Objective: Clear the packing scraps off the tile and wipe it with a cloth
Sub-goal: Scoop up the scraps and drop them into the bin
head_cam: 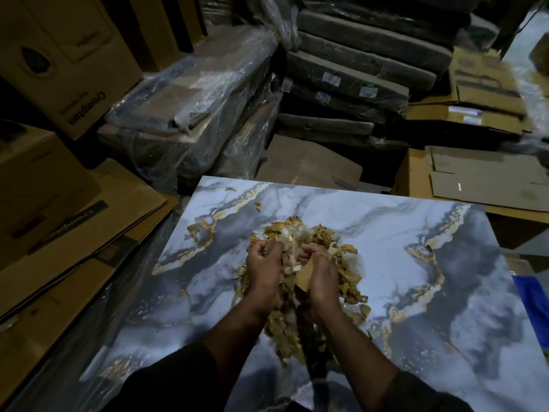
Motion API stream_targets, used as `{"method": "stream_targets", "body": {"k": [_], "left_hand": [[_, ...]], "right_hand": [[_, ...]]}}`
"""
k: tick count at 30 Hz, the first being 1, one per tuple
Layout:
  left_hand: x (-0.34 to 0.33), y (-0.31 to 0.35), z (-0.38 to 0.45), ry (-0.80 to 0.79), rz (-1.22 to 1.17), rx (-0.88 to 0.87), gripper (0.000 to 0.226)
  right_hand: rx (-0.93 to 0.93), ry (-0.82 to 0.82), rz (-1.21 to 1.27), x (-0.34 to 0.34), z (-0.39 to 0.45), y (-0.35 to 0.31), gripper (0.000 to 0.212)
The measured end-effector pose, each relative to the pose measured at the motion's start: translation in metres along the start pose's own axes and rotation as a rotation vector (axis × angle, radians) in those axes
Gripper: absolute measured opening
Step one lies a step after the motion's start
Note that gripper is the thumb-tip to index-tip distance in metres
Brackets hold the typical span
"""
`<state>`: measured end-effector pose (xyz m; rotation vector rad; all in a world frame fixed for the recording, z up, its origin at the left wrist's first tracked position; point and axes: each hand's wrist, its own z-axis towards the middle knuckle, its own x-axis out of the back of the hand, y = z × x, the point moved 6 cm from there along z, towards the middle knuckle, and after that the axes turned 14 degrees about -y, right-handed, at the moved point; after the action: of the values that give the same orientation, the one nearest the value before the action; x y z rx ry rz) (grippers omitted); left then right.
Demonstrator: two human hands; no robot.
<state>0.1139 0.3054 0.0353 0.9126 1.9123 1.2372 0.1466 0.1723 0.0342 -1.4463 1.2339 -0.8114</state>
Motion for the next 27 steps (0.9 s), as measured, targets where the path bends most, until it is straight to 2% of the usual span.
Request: {"method": "stream_targets", "body": {"k": [2,7,12,15,17,21,25,27], "left_hand": [[0.001,0.002,0.002,-0.025,-0.039,0.014,0.032],[-0.019,0.0,-0.003,-0.131,-0.229,0.109,0.027],[-0.025,0.005,-0.004,-0.149,-0.444,0.148,0.031],[-0.029,0.006,-0.006,-0.132,-0.472,0.13,0.025],[-0.032,0.008,-0.009,-0.114,-0.354,0.077,0.017],[-0.036,0.016,-0.023,-0.112,0.082,-0.056,0.019],[-0.037,0.014,-0.034,-0.104,0.355,-0.108,0.026],[-0.038,0.016,-0.044,-0.069,0.383,-0.166,0.019]], "right_hand": [[0.027,0.011,-0.045,0.012,0.001,0.004,0.037],[-0.048,-0.027,-0.142,0.013,0.003,0.012,0.038],[-0.202,-0.044,0.09,0.015,0.002,0.019,0.037],[-0.262,-0.07,0.252,0.006,-0.002,0.016,0.033],[-0.244,-0.088,0.302,-0.002,-0.005,0.009,0.033],[-0.228,-0.069,0.313,-0.013,-0.01,-0.005,0.032],[-0.262,-0.005,0.259,-0.012,-0.018,-0.006,0.034],[-0.249,0.02,0.189,-0.009,-0.021,-0.007,0.035]]}}
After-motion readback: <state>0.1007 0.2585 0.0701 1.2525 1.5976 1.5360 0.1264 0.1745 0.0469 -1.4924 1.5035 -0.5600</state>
